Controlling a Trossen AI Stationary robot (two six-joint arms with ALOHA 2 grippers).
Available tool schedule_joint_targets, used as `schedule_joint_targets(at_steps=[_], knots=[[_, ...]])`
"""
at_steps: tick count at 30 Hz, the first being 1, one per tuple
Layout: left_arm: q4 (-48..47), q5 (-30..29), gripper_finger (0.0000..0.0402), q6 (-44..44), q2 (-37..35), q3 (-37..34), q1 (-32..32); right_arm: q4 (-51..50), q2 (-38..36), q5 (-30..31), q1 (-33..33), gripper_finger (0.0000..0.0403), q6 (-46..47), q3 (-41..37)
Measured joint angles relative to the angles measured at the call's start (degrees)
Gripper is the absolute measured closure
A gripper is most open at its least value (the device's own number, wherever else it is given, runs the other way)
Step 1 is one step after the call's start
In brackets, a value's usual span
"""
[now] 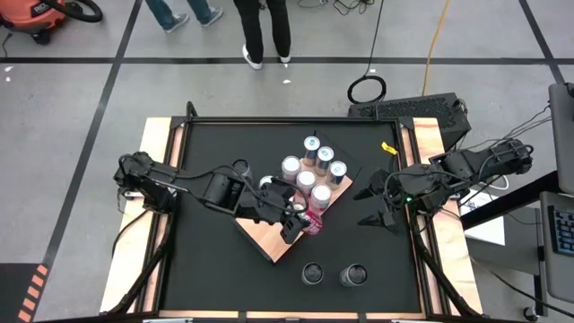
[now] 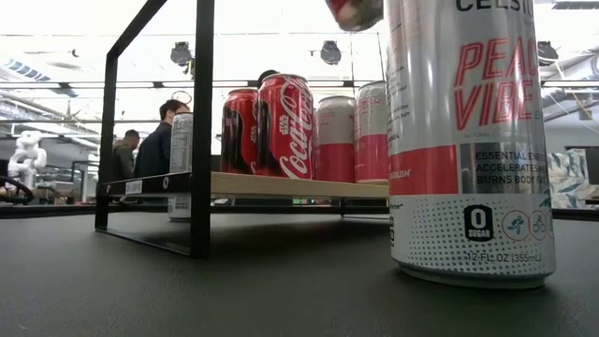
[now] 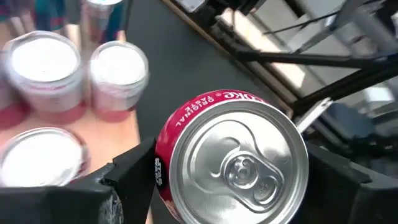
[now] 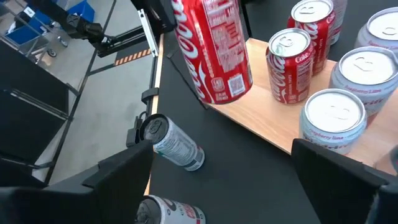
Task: Place canned beverage on shelf
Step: Put the red white soda can on the shelf aligned with the other red white soda cans
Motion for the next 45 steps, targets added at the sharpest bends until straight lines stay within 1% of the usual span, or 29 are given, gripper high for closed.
schedule_joint_targets(at_steps=[10,18,23,33,45], knots=[[-3.8,-0.2,0.0094,0.8,3.3,0.0,0.0,0.0,0.2,0.3,0.0,0.0041,0.0,0.0],[-4.4,-0.7,0.0094,0.4,5.8,0.0,0.3,0.1,0.3,0.4,0.0,0.0041,0.2,0.0],[-5.8,-0.3,0.0094,0.3,6.9,0.0,0.8,0.1,0.3,0.4,0.0,0.0041,0.1,0.0],[-5.8,-0.3,0.0094,-1.9,8.9,0.0,1.8,0.2,0.3,0.4,0.0,0.0041,0.4,0.0],[-8.0,-1.6,0.0094,-2.6,10.6,0.0,2.1,0.1,0.3,0.4,0.0,0.0041,0.4,0.0]])
